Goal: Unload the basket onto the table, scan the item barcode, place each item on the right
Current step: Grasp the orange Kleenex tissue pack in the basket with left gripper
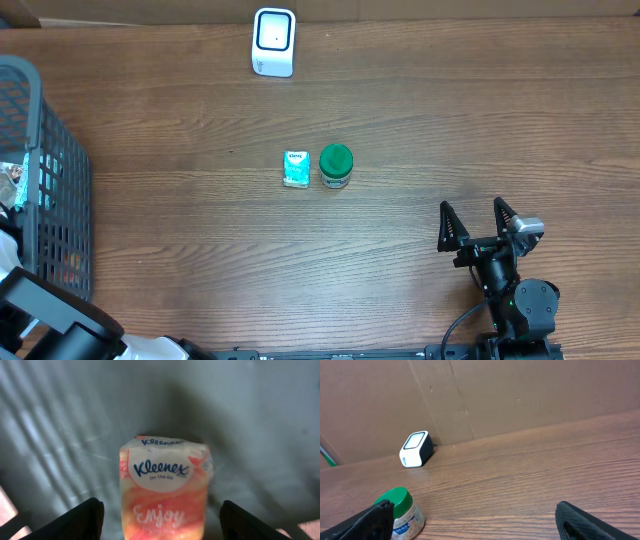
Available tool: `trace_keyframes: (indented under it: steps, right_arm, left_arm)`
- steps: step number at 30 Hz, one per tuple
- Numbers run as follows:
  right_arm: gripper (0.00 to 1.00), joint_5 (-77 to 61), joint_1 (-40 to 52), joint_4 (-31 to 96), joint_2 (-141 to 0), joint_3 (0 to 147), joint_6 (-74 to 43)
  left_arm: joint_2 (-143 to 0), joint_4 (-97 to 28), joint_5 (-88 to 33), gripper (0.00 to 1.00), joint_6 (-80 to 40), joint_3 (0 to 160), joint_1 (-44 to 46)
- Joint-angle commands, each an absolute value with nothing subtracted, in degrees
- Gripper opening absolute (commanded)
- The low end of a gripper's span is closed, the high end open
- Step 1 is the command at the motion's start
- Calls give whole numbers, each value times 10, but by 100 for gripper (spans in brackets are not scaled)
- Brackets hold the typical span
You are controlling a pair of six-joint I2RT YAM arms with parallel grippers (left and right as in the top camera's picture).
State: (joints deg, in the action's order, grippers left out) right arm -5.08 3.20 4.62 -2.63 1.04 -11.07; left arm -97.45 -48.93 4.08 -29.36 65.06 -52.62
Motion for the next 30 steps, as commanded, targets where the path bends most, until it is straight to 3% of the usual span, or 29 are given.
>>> trace_keyframes:
  steps: [1,5,12,13,23,30]
  right_arm:
    - [100,-46,36,44,-25,5,-109]
    - [100,-46,36,44,-25,5,-109]
    - [100,-46,36,44,-25,5,-109]
    - [100,-46,36,44,-25,5,-109]
    - [100,-46,36,44,-25,5,-109]
    - [100,-46,36,44,-25,5,-109]
  left_arm:
    - [-988,-472,41,75,-283,631,-529]
    - [-998,-462,50,65,-283,623,-529]
    - [-999,-464,65,9,-277,625,-529]
    - [-999,-465,65,4,-271,627,-529]
    - [-976,-561,57,4,-268,747,-528]
    - [-911,-652,-40,4,-268,925,-526]
